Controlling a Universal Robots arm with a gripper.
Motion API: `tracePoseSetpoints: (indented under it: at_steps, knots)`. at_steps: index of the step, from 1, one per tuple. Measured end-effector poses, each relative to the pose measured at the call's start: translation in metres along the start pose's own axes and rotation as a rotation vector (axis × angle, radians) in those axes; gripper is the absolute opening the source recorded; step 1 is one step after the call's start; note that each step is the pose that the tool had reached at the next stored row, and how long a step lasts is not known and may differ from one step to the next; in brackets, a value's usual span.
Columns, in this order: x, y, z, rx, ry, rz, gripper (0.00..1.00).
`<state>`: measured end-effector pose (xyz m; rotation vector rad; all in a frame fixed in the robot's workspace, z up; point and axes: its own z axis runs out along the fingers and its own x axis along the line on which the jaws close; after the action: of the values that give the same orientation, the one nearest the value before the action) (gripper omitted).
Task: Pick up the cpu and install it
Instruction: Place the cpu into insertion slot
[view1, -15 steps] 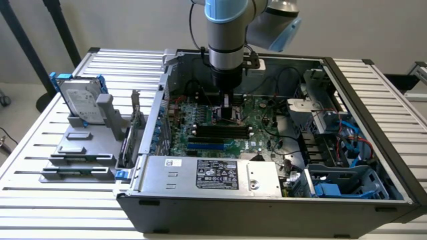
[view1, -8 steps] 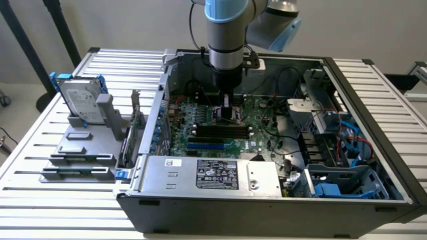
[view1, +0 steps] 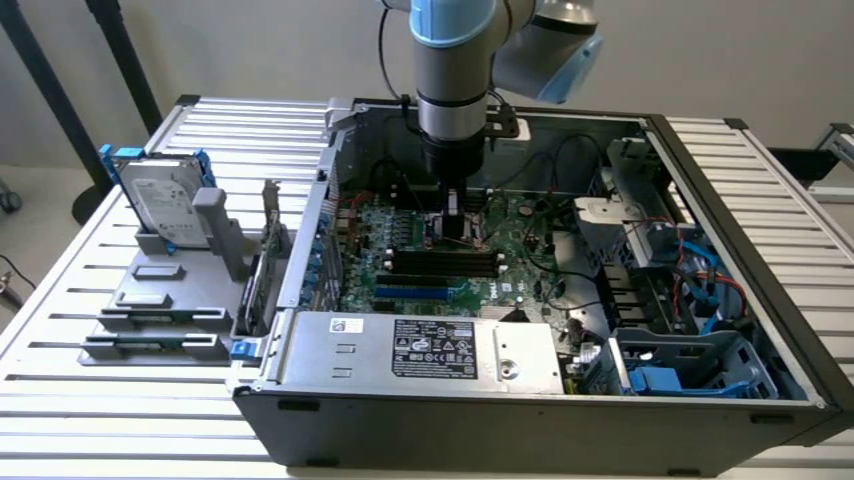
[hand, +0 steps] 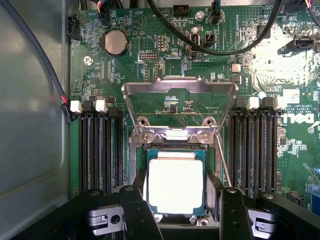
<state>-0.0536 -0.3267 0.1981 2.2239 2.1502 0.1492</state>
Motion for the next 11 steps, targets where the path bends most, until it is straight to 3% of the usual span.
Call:
tracePoseSetpoints:
  at_steps: [11]
  knots:
    - [0.0008,-0.0002,0.0013,0.0017,-0.0072,-0.007,0.55]
